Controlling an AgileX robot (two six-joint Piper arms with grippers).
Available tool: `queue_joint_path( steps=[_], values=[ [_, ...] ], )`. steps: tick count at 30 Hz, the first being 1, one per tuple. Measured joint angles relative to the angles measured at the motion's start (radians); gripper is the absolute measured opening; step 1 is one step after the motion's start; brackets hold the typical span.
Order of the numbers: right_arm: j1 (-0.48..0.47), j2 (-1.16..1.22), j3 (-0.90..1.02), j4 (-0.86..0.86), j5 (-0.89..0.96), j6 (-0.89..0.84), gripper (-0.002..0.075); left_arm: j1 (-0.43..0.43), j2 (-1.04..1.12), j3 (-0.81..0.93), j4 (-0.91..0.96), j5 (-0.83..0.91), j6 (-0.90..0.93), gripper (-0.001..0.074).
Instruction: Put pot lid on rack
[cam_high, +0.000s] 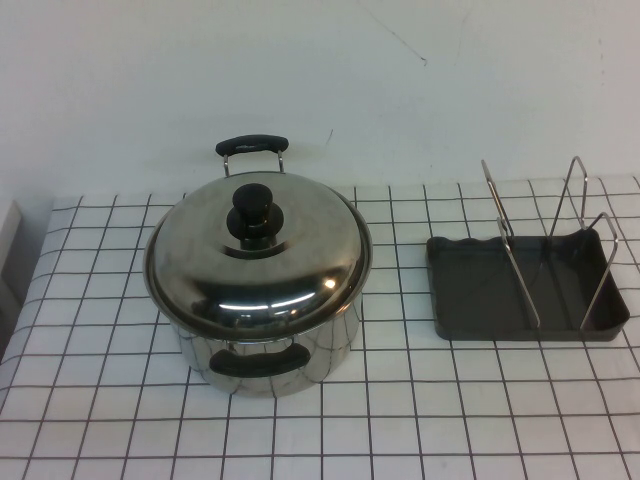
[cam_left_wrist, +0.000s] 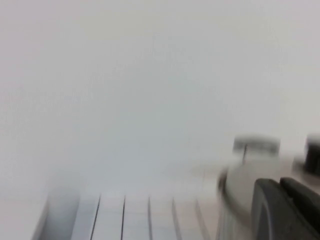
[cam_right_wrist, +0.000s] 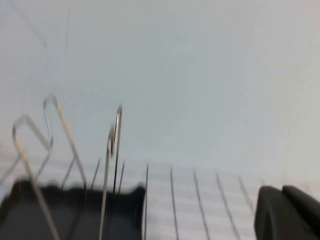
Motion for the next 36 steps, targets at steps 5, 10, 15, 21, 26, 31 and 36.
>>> queue_joint_path(
  steps=[5,10,15,21,26,31,36],
  values=[
    [0.0,0.0,0.0,0.0,-0.372,0.007,-0.0003,0.0,0.0,0.0,0.0,-0.287,0.0,-0.0003],
    [0.0,0.0,0.0,0.0,-0.659,0.067,-0.0003,0.0,0.0,0.0,0.0,-0.434,0.0,-0.0003],
    [0.0,0.0,0.0,0.0,-0.749,0.082,-0.0003,0.0,0.0,0.0,0.002,-0.463,-0.003,-0.0003],
    [0.0,0.0,0.0,-0.07,-0.668,0.113,-0.0003,0.0,0.0,0.0,-0.005,-0.464,-0.019,-0.0003],
    [0.0,0.0,-0.037,-0.415,-0.42,0.287,-0.0003,0.0,-0.002,0.0,-0.04,-0.364,-0.025,-0.0003],
    [0.0,0.0,-0.096,-0.911,-0.31,0.677,-0.0003,0.0,-0.002,-0.09,-0.052,-0.112,-0.038,-0.0003],
    [0.0,0.046,-0.135,-1.376,-0.267,1.227,-0.0003,0.0,0.017,-0.234,-0.07,0.046,-0.055,-0.0003]
  ],
)
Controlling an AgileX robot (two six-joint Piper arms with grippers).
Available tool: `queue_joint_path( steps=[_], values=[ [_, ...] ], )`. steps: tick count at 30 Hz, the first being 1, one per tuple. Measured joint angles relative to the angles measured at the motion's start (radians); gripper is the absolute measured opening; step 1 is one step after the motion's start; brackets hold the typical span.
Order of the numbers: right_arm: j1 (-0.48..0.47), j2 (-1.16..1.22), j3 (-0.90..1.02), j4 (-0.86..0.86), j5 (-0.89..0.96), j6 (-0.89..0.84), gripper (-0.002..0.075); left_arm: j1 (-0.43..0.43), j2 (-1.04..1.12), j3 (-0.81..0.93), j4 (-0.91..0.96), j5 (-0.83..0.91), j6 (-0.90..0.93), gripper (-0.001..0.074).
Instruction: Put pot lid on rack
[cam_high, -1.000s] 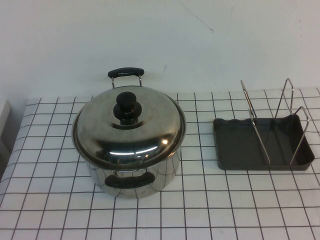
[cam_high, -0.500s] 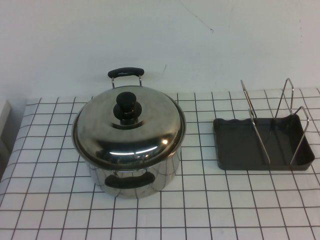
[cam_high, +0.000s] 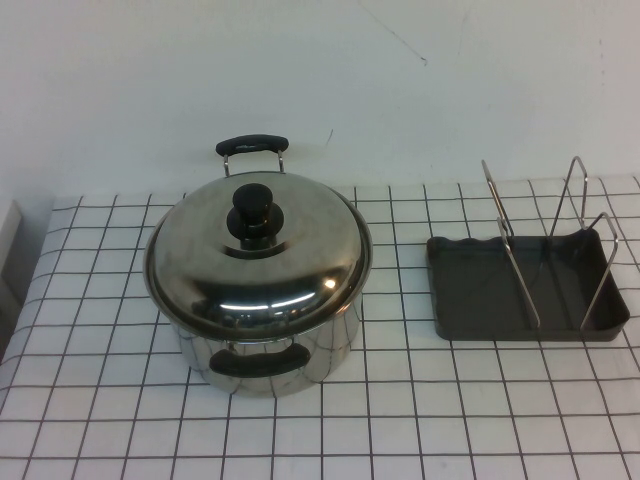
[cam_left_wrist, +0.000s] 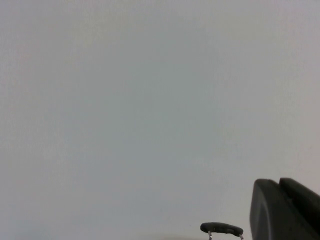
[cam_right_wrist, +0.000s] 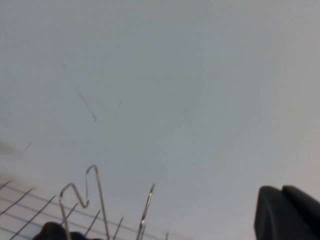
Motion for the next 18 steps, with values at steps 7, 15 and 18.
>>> queue_joint_path(
  steps=[7,15,18],
  values=[
    [0.0,0.227,-0.066,-0.328,-0.091,0.479,-0.0003,0.0,0.202,-0.172,-0.027,0.212,-0.009,-0.0003],
    [0.0,0.42,-0.149,-0.35,-0.156,0.597,-0.0003,-0.035,0.464,-0.352,-0.342,0.491,0.311,-0.0003],
    [0.0,0.432,-0.153,-0.352,-0.123,0.614,-0.0003,-0.053,0.533,-0.376,-0.529,0.512,0.523,-0.0003]
  ],
)
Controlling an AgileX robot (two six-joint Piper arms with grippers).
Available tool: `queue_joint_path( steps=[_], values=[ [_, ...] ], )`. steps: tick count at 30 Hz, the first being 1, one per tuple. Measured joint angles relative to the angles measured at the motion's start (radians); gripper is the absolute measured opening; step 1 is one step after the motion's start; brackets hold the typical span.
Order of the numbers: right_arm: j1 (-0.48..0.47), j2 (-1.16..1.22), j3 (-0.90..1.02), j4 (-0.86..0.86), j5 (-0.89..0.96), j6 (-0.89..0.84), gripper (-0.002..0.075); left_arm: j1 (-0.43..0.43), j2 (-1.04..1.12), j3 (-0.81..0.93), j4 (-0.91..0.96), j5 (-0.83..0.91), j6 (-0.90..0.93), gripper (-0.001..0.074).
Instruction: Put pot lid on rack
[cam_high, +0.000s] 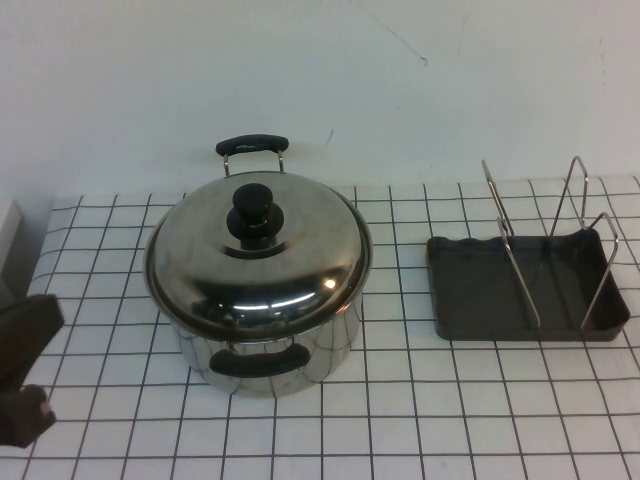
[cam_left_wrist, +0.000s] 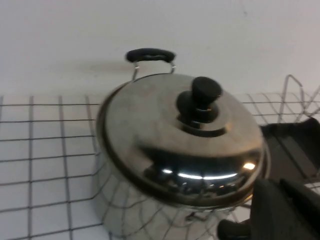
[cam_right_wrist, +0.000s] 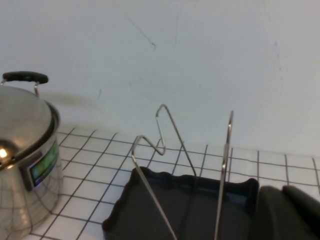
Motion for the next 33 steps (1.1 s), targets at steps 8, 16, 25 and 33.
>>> queue_joint_path(
  steps=[8,16,25,33],
  values=[
    [0.0,0.004,0.0,0.0,0.144,0.045,-0.0003,-0.003,0.127,-0.01,-0.474,-0.039,0.507,-0.0003],
    [0.0,0.018,-0.028,0.0,0.162,-0.283,-0.0003,-0.003,0.271,-0.052,-0.567,-0.002,0.672,-0.0003],
    [0.002,0.147,-0.044,0.126,0.634,-0.717,-0.0003,-0.003,0.386,-0.149,-0.47,0.163,0.697,-0.0003],
    [0.002,0.189,-0.103,0.978,0.825,-1.339,-0.0003,-0.003,0.408,-0.187,-0.451,0.151,0.697,-0.0003]
  ],
)
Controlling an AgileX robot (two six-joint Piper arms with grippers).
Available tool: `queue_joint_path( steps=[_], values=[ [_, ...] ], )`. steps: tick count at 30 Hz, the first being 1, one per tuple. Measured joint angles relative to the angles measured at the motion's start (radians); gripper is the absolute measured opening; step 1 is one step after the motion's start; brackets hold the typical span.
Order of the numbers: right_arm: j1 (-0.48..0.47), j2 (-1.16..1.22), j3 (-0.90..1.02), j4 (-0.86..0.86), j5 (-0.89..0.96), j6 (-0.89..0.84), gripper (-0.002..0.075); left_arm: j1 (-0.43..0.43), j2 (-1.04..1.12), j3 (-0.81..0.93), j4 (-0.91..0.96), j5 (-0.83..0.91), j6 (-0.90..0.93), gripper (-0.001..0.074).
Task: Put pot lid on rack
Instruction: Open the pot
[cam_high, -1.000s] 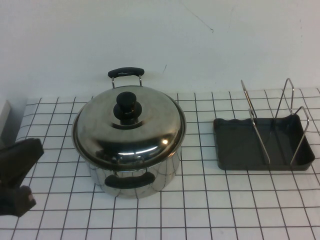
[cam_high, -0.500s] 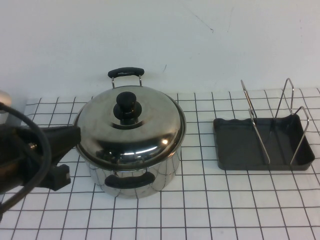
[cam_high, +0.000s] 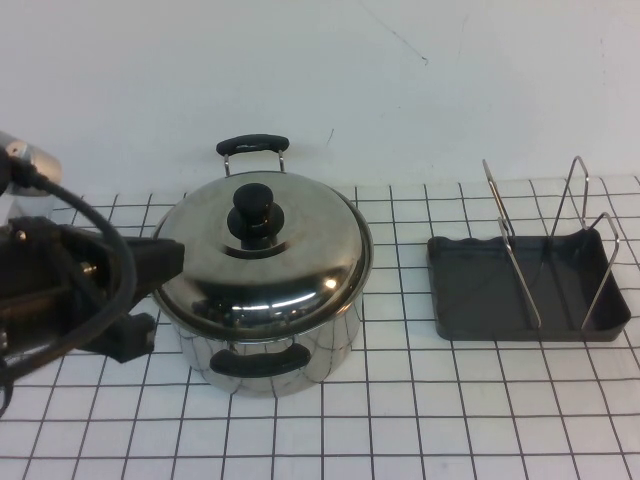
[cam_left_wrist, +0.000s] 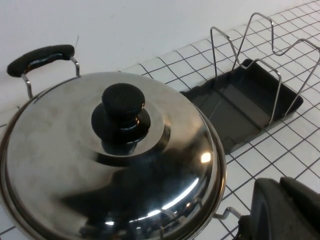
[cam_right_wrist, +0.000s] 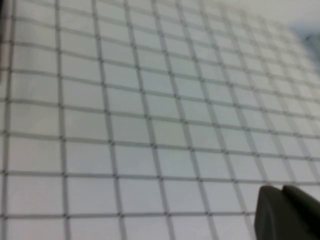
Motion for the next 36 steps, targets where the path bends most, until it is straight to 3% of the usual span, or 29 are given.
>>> queue_joint_path(
  steps=[4,8,11,18,21,26,28,31,36],
  values=[
    [0.0,0.0,-0.031,0.476,0.145,-0.378,-0.0003,0.0,0.057,-0.023,-0.002,-0.004,-0.008,-0.0003],
    [0.0,-0.02,-0.054,0.797,0.21,-0.697,-0.0003,0.0,0.142,-0.053,-0.029,-0.021,-0.012,-0.0003],
    [0.0,-0.063,-0.051,0.965,0.217,-0.914,-0.0003,0.0,0.203,-0.081,-0.044,-0.031,-0.014,-0.0003],
    [0.0,-0.208,0.004,1.227,0.195,-1.214,-0.0003,-0.039,0.314,-0.149,-0.11,-0.079,0.028,0.0022],
    [0.0,-0.268,0.021,1.281,0.171,-1.282,-0.0003,-0.082,0.361,-0.183,-0.118,-0.102,0.076,0.0126],
    [0.0,-0.302,0.046,1.297,0.121,-1.319,-0.0003,-0.137,0.451,-0.282,-0.125,-0.109,0.091,0.0506],
    [0.0,-0.302,0.052,1.301,0.115,-1.324,-0.0003,-0.143,0.485,-0.321,-0.116,-0.111,0.091,0.0592],
    [0.0,-0.302,0.052,1.303,0.111,-1.327,-0.0003,-0.149,0.535,-0.369,-0.081,-0.132,0.091,0.064],
    [0.0,-0.302,0.052,1.305,0.111,-1.329,-0.0003,-0.151,0.592,-0.39,-0.041,-0.201,0.091,0.0631]
  ],
)
